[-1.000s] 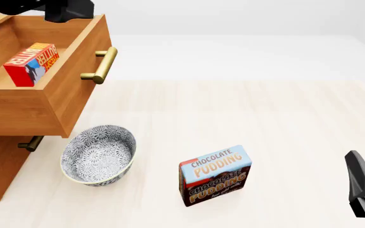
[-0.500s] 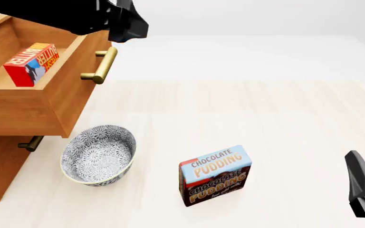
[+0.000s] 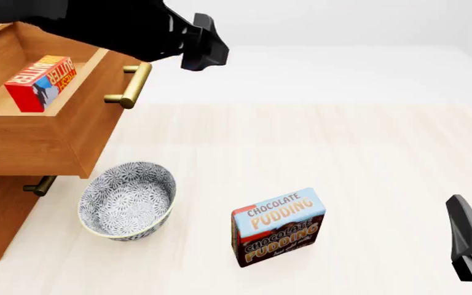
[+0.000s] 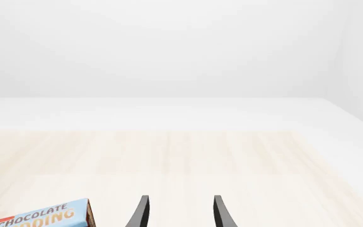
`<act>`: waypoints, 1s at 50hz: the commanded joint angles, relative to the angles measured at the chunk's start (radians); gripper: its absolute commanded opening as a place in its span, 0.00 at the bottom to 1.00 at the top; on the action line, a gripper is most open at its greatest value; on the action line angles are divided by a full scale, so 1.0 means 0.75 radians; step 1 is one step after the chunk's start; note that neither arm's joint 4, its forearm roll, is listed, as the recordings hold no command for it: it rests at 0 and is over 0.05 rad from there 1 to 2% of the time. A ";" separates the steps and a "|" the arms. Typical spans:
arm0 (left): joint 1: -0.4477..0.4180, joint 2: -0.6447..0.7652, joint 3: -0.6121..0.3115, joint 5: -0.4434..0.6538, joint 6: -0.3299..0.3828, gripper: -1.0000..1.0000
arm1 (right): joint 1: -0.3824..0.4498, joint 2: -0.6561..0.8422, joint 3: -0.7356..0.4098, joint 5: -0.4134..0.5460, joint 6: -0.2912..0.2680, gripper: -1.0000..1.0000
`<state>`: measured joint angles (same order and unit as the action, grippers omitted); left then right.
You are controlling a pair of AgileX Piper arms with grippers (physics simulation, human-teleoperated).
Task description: Put the butter at the back in the top drawer of the cabinet and close it.
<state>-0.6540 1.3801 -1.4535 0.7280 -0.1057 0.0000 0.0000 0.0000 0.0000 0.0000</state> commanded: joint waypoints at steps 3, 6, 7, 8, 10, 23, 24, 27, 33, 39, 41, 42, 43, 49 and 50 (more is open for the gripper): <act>-0.077 0.081 0.002 -0.042 -0.058 1.00 | 0.000 0.000 0.000 0.000 0.000 1.00; -0.083 0.096 0.005 -0.052 -0.066 1.00 | 0.000 0.000 0.000 0.000 0.000 1.00; -0.083 0.096 0.005 -0.052 -0.066 1.00 | 0.000 0.000 0.000 0.000 0.000 1.00; -0.084 0.099 0.005 -0.054 -0.068 1.00 | 0.000 0.000 0.000 0.000 0.000 1.00; -0.085 0.108 0.008 -0.057 -0.074 1.00 | 0.000 0.000 0.000 0.000 0.000 1.00; -0.078 0.145 0.043 -0.095 -0.097 1.00 | 0.000 0.000 0.000 0.000 0.000 1.00; -0.076 0.147 0.044 -0.096 -0.097 1.00 | 0.000 0.000 0.000 0.000 0.000 1.00; -0.067 0.148 0.048 -0.099 -0.099 1.00 | 0.000 0.000 0.000 0.000 0.000 1.00; -0.042 0.144 0.092 -0.128 -0.098 1.00 | 0.000 0.000 0.000 0.000 0.000 1.00; -0.010 0.127 0.121 -0.141 -0.092 1.00 | 0.000 0.000 0.000 0.000 0.000 1.00; -0.007 0.127 0.124 -0.144 -0.093 1.00 | 0.000 0.000 0.000 0.000 0.000 1.00; 0.002 0.127 0.132 -0.148 -0.094 1.00 | 0.000 0.000 0.000 0.000 0.000 1.00; 0.005 0.128 0.135 -0.151 -0.093 1.00 | 0.000 0.000 0.000 0.000 0.000 1.00; 0.031 0.127 0.156 -0.160 -0.090 1.00 | 0.000 0.000 0.000 0.000 0.000 1.00; 0.037 0.124 0.158 -0.162 -0.090 1.00 | 0.000 0.000 0.000 0.000 0.000 1.00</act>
<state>-0.6559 1.4776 -1.3611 0.6218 -0.1748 0.0000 0.0000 0.0000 0.0000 0.0000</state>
